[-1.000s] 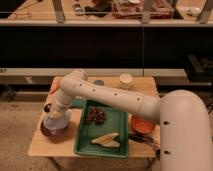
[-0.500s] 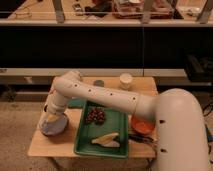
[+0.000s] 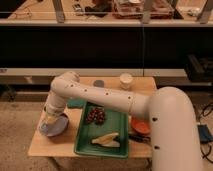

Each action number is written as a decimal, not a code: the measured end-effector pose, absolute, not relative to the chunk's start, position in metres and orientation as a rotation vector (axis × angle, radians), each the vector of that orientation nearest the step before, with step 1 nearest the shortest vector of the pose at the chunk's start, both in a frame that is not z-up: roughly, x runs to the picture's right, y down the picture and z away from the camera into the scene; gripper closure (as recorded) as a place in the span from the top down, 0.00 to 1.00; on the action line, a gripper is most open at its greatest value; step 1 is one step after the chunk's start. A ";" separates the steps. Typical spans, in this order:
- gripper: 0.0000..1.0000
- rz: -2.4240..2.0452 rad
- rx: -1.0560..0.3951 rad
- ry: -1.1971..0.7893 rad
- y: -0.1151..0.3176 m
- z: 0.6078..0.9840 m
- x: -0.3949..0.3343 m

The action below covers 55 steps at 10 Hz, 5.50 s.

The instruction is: Wipe purple bowl with towel

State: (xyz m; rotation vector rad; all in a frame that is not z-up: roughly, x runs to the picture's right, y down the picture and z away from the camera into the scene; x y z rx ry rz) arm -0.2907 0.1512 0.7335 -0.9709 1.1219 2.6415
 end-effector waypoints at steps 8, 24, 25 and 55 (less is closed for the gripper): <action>0.00 2.661 -0.874 1.245 0.174 0.782 -0.288; 0.00 2.757 -0.749 1.124 0.117 0.797 -0.300; 0.00 2.758 -0.730 1.110 0.122 0.793 -0.303; 0.00 2.704 -0.707 1.084 0.154 0.776 -0.303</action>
